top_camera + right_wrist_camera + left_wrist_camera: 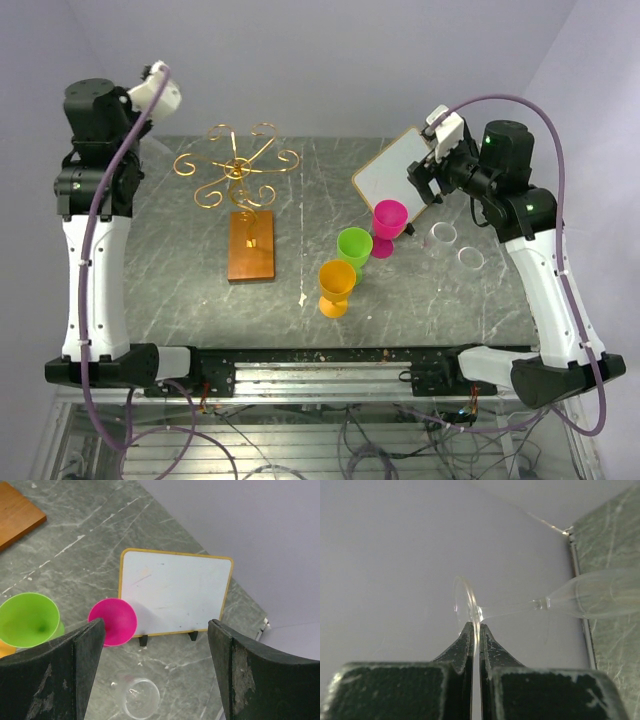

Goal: Place the wine glass upside down on the wine glass rack

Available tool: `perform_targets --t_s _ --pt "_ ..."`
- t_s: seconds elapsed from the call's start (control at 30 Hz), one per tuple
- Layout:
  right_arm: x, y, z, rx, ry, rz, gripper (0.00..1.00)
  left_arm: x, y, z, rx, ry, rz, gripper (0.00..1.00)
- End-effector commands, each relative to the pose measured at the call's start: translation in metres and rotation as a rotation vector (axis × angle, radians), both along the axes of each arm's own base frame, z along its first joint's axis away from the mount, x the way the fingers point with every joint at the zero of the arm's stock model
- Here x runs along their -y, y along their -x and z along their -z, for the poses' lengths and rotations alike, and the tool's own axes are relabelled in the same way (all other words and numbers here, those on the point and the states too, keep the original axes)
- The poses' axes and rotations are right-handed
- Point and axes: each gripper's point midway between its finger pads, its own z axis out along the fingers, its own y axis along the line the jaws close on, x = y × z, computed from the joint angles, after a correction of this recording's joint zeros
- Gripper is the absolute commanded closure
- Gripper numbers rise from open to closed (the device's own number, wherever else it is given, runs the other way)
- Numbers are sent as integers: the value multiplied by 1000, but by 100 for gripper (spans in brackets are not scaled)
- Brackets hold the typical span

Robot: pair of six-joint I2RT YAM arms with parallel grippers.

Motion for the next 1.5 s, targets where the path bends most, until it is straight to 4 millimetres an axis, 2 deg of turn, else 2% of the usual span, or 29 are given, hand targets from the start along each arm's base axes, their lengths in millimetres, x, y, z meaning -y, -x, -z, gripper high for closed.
perform_targets --t_s 0.0,0.17,0.33,0.53,0.9,1.47 --pt "-7 1 10 -25 -2 -48 16 36 -12 13 -88 -157 127 93" --pt "-14 4 17 -47 -11 -88 16 66 -29 38 -171 -223 220 93" --pt "-19 9 22 -67 -21 -121 15 95 -45 45 -189 -231 322 93" --pt "-20 12 24 -71 -22 -129 15 123 -50 56 -219 -269 442 93" --pt "-20 16 22 -65 -27 -138 14 158 -59 56 -202 -225 593 93" --pt "-22 13 31 -82 -25 -152 13 190 -72 72 -227 -261 708 93"
